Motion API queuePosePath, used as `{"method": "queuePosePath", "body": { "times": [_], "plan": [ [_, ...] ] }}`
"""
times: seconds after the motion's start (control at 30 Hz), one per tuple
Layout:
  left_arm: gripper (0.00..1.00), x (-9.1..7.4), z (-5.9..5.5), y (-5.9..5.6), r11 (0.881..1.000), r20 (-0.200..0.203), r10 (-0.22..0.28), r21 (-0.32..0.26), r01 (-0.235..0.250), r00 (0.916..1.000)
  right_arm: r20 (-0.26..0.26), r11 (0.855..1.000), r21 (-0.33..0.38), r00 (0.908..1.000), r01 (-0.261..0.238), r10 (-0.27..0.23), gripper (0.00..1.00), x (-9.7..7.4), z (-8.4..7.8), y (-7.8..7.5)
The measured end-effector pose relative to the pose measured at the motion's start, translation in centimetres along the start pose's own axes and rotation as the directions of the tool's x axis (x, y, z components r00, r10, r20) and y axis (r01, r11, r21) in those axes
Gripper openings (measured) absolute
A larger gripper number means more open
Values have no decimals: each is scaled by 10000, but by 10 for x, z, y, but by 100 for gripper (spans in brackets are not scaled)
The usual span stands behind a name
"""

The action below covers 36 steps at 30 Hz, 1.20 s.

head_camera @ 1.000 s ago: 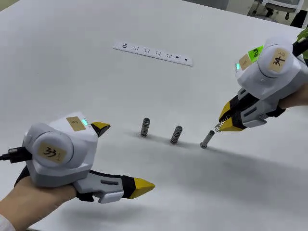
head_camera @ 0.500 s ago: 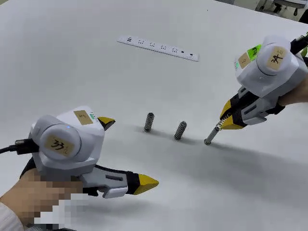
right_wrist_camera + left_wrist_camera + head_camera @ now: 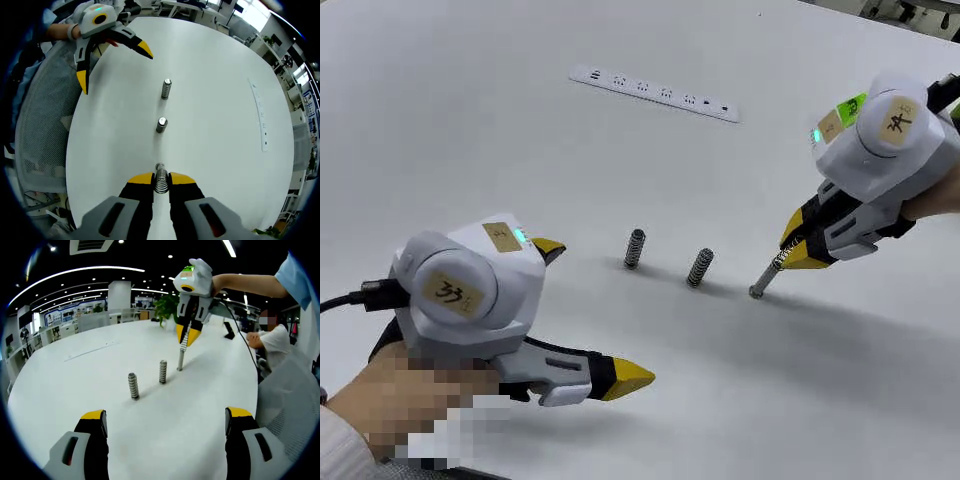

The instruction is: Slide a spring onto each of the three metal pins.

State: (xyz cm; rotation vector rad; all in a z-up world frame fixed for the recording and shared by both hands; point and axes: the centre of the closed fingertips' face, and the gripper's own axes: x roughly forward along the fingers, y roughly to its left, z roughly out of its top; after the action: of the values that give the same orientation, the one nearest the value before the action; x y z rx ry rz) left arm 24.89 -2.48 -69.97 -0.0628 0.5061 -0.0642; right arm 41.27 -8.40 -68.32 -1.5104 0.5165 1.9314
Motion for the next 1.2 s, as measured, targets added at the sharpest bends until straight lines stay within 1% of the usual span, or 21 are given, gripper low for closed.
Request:
{"method": "queuePosePath", "body": {
  "times": [0.13, 0.23, 0.37, 0.43, 0.53, 0.7, 0.77, 0.9, 0.97, 1.1, 1.2],
  "plan": [
    [100, 0, 1, -2, 10000, 3, -11, -32, 11, 10000, 7, 10000, -22, 10000, -12, 12, 12, 1, 1, 0],
    [100, 1, -1, -1, 10000, -39, -33, -40, 33, 10000, -43, 10000, -47, 10000, -56, 56, 12, 3, 0, -1],
    [100, 1, -1, -2, 10000, -104, -53, -48, 52, 9999, -104, 9999, -103, 9999, -132, 131, 12, 7, -1, -1],
    [100, 2, -3, -1, 10000, -119, -70, -56, 70, 9999, -167, 9997, -144, 9997, -179, 176, 12, 9, -2, -1],
    [100, 2, -2, -1, 9999, -122, -87, -75, 86, 9999, -228, 9995, -140, 9994, -266, 263, 12, 12, -3, -2],
    [100, 2, -1, -3, 9999, -126, -128, -97, 127, 9998, -339, 9992, -141, 9987, -387, 382, 12, 20, -5, -5],
    [100, 2, -4, 0, 9999, -137, -119, -106, 118, 9998, -373, 9989, -138, 9983, -445, 440, 12, 23, -6, -3],
    [100, 2, -2, -1, 9998, -96, -138, -157, 136, 9999, -553, 9982, -230, 9970, -558, 544, 12, 30, -8, -2],
    [100, 2, -3, -1, 9997, -109, -162, -161, 160, 9998, -627, 9979, -295, 9965, -576, 557, 12, 33, -9, -1],
    [100, 2, -2, -2, 9995, -100, -228, -217, 226, 9997, -699, 9971, -315, 9953, -696, 672, 12, 40, -11, 0],
    [100, 2, -4, -1, 9994, -118, -260, -237, 257, 9996, -735, 9969, -349, 9950, -704, 677, 13, 44, -10, 0]
  ]
}}
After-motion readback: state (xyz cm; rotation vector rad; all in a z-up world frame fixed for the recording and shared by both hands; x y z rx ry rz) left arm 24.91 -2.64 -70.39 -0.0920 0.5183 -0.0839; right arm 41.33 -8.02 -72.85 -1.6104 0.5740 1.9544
